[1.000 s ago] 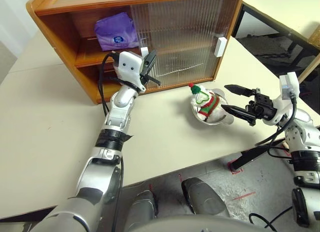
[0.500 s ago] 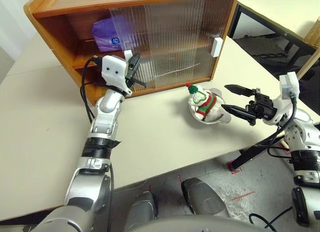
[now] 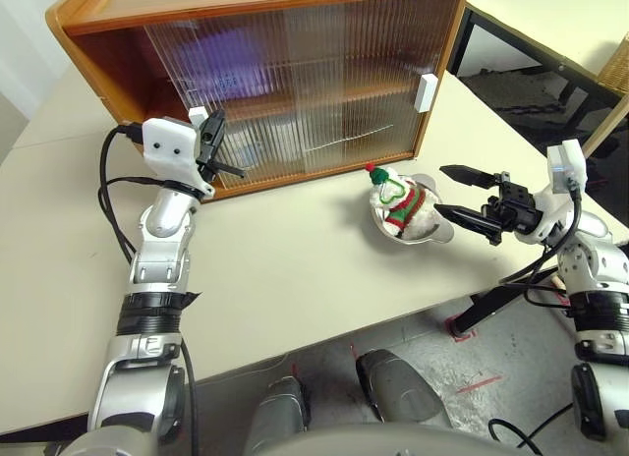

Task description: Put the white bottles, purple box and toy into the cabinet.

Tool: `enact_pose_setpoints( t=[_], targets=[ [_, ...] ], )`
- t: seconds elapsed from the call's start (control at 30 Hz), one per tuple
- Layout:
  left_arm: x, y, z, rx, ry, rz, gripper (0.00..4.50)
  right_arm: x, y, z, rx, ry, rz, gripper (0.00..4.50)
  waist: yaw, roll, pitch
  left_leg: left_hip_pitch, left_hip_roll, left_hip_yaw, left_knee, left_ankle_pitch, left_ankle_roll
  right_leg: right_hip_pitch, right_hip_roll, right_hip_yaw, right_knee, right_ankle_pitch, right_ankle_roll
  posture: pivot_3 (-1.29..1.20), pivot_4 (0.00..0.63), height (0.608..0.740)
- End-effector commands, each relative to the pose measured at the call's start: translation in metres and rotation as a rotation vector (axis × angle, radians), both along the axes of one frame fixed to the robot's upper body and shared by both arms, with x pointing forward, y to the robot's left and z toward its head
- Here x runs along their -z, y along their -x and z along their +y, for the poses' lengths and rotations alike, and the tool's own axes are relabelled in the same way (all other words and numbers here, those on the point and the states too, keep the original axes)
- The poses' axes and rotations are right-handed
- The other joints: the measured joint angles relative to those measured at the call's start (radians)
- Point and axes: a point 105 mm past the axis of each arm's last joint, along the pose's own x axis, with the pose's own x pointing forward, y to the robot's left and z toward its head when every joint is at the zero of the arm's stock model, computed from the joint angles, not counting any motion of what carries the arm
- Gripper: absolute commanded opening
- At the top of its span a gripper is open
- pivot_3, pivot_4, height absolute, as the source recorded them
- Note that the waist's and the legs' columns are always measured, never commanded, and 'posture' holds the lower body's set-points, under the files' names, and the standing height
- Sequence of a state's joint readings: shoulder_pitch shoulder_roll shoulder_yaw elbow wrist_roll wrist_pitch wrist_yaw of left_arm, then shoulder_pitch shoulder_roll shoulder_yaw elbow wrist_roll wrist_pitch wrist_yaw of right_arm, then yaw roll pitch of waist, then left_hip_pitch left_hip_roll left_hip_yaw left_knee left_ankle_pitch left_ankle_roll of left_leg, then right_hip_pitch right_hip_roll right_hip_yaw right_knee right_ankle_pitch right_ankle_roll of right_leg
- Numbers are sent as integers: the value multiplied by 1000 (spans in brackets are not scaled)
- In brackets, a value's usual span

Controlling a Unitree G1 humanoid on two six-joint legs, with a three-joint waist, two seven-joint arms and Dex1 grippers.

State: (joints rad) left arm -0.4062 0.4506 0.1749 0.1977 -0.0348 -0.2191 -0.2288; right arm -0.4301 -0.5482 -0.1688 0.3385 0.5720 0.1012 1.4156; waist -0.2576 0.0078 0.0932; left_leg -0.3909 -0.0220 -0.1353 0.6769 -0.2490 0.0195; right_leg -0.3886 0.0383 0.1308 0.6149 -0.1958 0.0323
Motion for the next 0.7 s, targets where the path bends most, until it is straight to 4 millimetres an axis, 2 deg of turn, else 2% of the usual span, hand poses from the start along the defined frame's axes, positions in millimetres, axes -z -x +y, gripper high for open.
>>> enact_pose_setpoints(
  t=[0.03, 0.7],
  targets=[
    [0, 6, 30, -96, 30, 12, 20, 2, -1, 4, -18, 16, 4, 4500, 1, 0, 0, 0, 0, 0, 0, 0, 0, 0, 0, 0, 0, 0, 0, -249, 88, 740],
    [-3, 29, 75, -239, -8, 19, 20, 1, -7, 6, -40, 21, 1, 4500, 25, 0, 0, 2, 9, -3, -14, 3, -11, -7, 6, -1, 0, 2, -16, -217, 81, 740]
  ],
)
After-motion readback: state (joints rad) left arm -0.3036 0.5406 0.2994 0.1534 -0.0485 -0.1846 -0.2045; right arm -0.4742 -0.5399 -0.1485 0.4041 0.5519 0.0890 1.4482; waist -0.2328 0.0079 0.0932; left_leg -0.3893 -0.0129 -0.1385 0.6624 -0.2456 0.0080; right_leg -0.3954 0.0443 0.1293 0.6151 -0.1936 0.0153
